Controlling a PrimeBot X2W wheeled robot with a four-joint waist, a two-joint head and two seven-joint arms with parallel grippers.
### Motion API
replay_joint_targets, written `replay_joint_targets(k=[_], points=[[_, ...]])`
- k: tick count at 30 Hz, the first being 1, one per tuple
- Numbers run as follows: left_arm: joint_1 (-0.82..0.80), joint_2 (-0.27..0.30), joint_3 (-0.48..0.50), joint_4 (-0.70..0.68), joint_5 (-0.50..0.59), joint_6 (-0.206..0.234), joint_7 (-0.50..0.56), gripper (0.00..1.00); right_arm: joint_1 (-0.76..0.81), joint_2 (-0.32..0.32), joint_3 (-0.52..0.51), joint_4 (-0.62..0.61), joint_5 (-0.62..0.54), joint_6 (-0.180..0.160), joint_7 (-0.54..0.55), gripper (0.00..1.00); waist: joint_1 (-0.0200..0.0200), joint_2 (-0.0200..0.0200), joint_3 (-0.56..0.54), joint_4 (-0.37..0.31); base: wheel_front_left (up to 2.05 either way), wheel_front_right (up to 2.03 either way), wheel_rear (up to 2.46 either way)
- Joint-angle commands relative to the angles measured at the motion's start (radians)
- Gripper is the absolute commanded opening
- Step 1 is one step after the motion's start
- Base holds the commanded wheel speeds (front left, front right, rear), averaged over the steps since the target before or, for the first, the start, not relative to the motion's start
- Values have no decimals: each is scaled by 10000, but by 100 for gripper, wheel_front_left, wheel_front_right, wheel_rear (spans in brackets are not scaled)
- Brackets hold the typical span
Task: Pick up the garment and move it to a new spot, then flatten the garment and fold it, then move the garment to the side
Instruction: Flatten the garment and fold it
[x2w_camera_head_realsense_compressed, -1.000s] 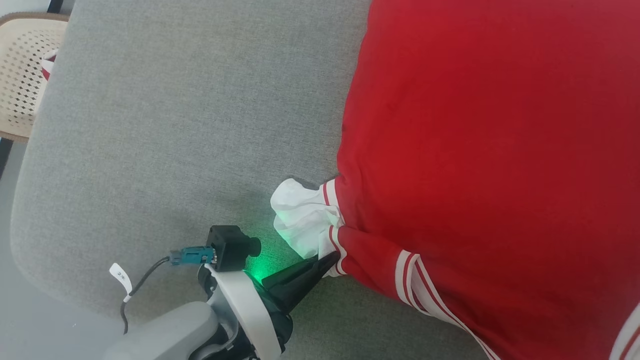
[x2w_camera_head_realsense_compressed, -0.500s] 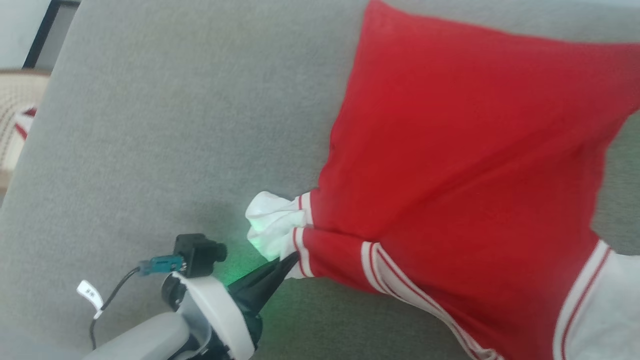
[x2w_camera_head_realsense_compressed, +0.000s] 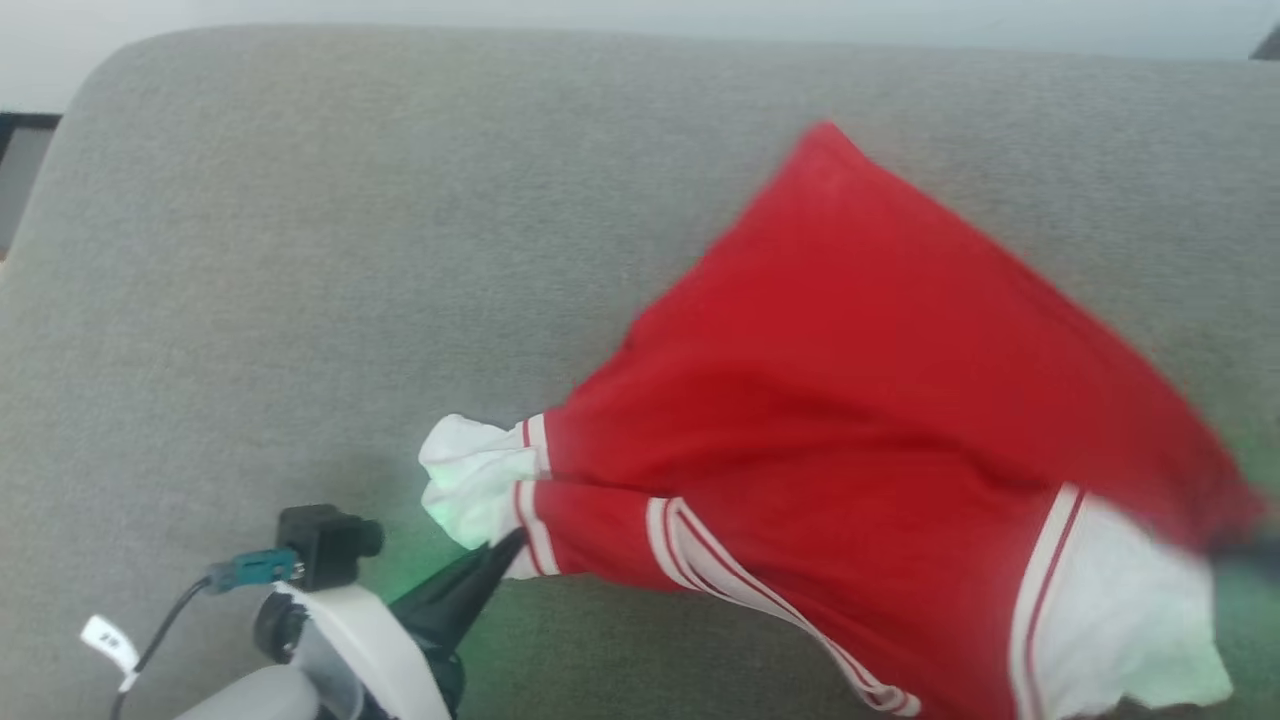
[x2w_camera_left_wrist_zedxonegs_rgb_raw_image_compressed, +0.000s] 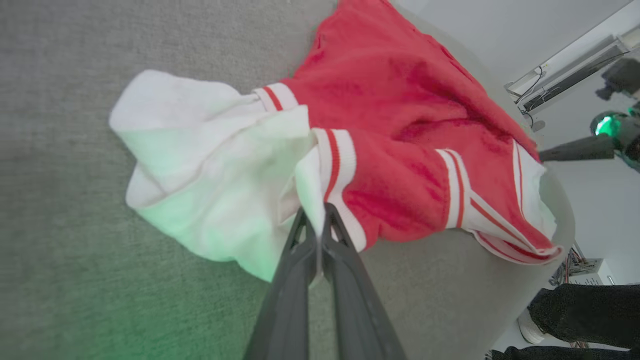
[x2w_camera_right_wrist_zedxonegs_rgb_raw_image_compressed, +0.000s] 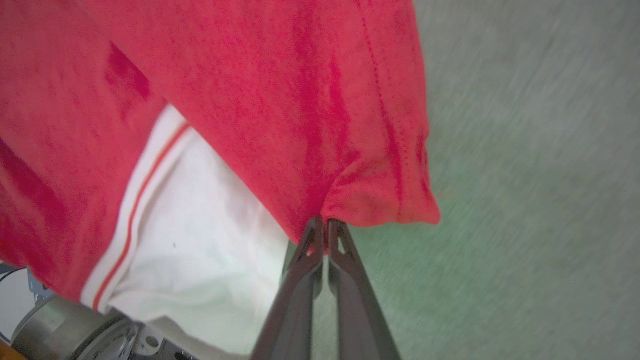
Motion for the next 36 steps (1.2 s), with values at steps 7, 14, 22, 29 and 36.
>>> replay_joint_targets(k=[7,14,22,29,36], points=[[578,116,598,-158,189,60,-42,0,1922,490,763,-994,-335,-8,-427,0,0,0,-122,-309,0,0,0],[828,116,711,-172,272,49,-44,0,2167,948,115,-1446,-1462,-13,-1497,46,0,0,-119,-556,0,0,0],[885,-25,651,-94,347,10,-38,0,2023,-750,-1465,-2910,-1519,-5,-1836,100,0,0,-352,-418,0,0,0],[516,-442,506,-52,523,-91,6,0,826,-977,-3347,-2956,-1957,-10,-2161,100,0,0,-177,97,0,0,0],[56,-847,411,177,685,-196,13,0,-1065,1694,-3760,-1058,-3207,-11,-899,100,0,0,363,512,0,0,0]])
